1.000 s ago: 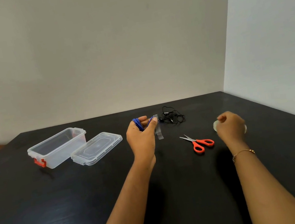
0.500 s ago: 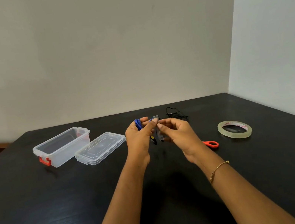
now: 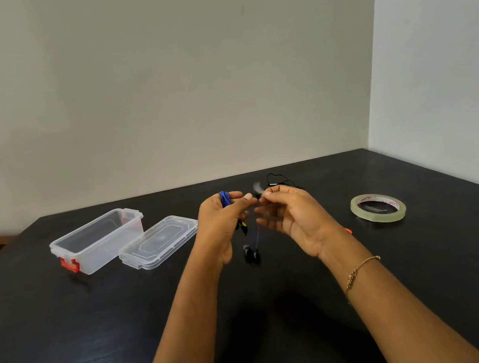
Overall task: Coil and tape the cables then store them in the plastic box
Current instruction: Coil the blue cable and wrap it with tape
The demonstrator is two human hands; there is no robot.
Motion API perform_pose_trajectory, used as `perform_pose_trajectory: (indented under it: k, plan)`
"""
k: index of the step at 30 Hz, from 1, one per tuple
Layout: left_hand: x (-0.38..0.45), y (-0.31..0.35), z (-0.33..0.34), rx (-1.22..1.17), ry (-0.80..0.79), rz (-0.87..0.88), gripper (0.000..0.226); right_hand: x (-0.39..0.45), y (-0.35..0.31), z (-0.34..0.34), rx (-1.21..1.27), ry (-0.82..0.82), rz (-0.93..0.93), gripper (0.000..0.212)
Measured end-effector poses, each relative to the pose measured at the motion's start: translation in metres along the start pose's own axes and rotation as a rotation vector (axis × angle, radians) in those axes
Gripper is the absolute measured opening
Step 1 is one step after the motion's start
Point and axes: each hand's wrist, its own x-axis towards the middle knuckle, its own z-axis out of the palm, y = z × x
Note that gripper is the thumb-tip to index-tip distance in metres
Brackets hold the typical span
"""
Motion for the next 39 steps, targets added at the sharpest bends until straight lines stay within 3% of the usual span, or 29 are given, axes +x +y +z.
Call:
perform_pose_trajectory:
  k: [4, 9, 14, 18, 22, 29, 36, 39]
  plan:
    - [0.0, 0.001, -0.004, 0.056, 0.009, -0.011, 0.007, 0.0, -0.009, -0.006, 0.236, 0.024, -0.114, 0.019]
    - [-0.007, 0.007, -0.004, -0.067, -0.314, -0.109, 0.017, 0.001, 0.013, 0.011, -0.326, 0.126, -0.348, 0.017]
    - [-0.015, 0.017, 0.001, -0.166, -0.458, -0.104, 0.023, -0.004, 0.022, 0.019, -0.218, 0.114, -0.404, 0.017]
    - [-0.017, 0.021, -0.001, -0.27, -0.482, -0.206, 0.022, -0.004, 0.024, 0.019, -0.062, 0.089, -0.334, 0.017]
    - [-0.017, 0.022, -0.005, -0.321, -0.48, -0.302, 0.022, -0.003, 0.027, 0.02, -0.063, 0.082, -0.307, 0.019]
    - [-0.025, 0.019, 0.002, -0.19, -0.596, -0.343, 0.018, -0.001, 0.026, 0.018, -0.05, 0.215, -0.326, 0.024]
    - [-0.027, 0.019, 0.014, -0.1, -0.481, -0.406, 0.037, 0.008, 0.034, 0.014, -0.11, 0.397, -0.376, 0.024]
    - [-0.029, 0.015, 0.021, -0.012, -0.394, -0.381, 0.043, 0.008, 0.034, 0.011, -0.246, 0.448, -0.536, 0.024]
